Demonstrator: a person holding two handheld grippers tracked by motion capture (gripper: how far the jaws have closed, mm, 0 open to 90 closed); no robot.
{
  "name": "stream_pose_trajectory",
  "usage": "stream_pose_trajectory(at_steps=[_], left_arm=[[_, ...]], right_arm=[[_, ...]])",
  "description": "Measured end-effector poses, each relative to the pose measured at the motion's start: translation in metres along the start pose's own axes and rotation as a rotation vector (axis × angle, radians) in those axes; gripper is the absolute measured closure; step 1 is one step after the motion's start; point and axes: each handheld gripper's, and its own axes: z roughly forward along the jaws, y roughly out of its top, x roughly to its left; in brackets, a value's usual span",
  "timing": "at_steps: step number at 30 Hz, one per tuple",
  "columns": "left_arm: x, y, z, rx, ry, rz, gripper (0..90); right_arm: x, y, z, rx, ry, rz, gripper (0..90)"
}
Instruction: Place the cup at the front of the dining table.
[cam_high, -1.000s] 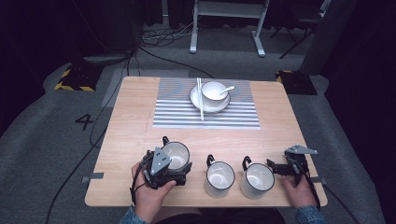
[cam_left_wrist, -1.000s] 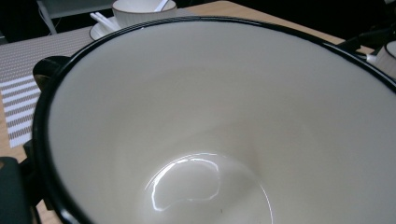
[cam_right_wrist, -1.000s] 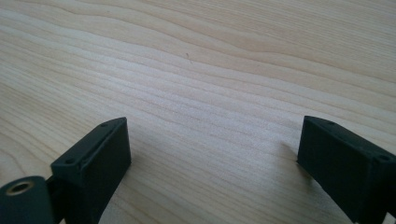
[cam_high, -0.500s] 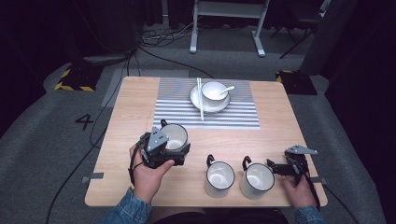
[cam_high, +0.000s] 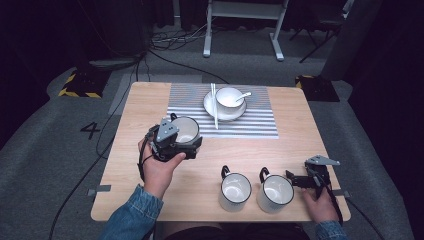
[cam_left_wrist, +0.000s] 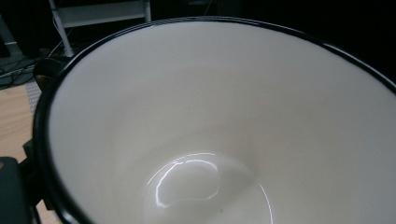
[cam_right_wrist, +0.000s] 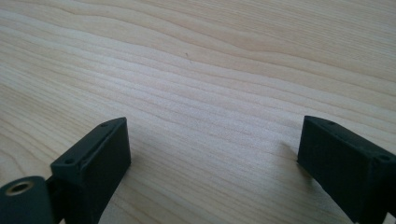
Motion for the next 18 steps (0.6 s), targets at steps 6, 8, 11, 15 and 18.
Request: stream_pose_trajectory(at_steps=[6, 8, 11, 15, 18], left_arm=[[0.01, 0.01, 0.004, -0.016, -0.001, -0.011, 3.1], [0.014, 0.014, 0.006, -0.034, 0.001, -0.019, 3.0], [0.021, 0.019, 0.009, -0.032, 0.002, -0.031, 3.0], [0.03, 0.023, 0.016, -0.024, 0.002, -0.036, 3.1], [0.037, 0.028, 0.026, -0.017, 0.003, -0.039, 3.0]], right_arm=[[0.0, 0.0, 0.0, 0.0, 0.0, 0.0, 9.6], [0.0, 0.0, 0.0, 0.0, 0.0, 0.0, 9.6], [0.0, 0.0, 0.0, 0.0, 0.0, 0.0, 9.6], [0.0, 0.0, 0.0, 0.0, 0.0, 0.0, 9.6], [0.0, 0.0, 0.0, 0.0, 0.0, 0.0, 9.6]])
